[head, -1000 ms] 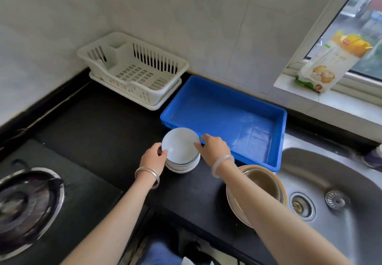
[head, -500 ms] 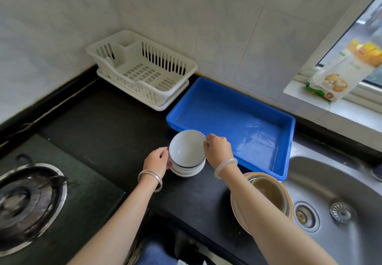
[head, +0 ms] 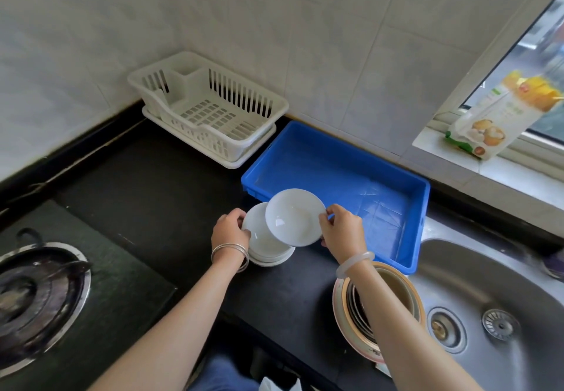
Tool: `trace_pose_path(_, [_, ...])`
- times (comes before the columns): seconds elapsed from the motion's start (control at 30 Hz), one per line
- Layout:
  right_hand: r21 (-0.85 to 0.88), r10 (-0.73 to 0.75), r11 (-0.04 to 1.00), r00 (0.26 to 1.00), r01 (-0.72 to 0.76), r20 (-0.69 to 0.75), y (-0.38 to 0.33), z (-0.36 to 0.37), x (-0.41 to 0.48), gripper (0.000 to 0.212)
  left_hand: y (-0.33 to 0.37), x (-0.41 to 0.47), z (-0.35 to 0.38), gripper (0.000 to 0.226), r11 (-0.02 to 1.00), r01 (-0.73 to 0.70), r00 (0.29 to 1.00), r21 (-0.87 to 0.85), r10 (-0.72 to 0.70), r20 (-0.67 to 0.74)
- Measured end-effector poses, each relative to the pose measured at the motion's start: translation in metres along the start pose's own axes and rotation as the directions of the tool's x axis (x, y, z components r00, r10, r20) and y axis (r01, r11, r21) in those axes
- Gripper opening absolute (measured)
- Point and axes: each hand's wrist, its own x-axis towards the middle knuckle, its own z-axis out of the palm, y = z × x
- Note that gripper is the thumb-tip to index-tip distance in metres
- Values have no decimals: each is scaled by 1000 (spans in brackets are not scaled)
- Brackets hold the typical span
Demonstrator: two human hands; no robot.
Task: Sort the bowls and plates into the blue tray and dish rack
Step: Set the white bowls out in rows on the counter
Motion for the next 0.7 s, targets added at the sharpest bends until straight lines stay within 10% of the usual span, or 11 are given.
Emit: trace_pose_path(0.7, [199,-199,963,978,184,58,-93,-19,28,21,-20,31,-99,30,777,83,981,-624,-173,-84])
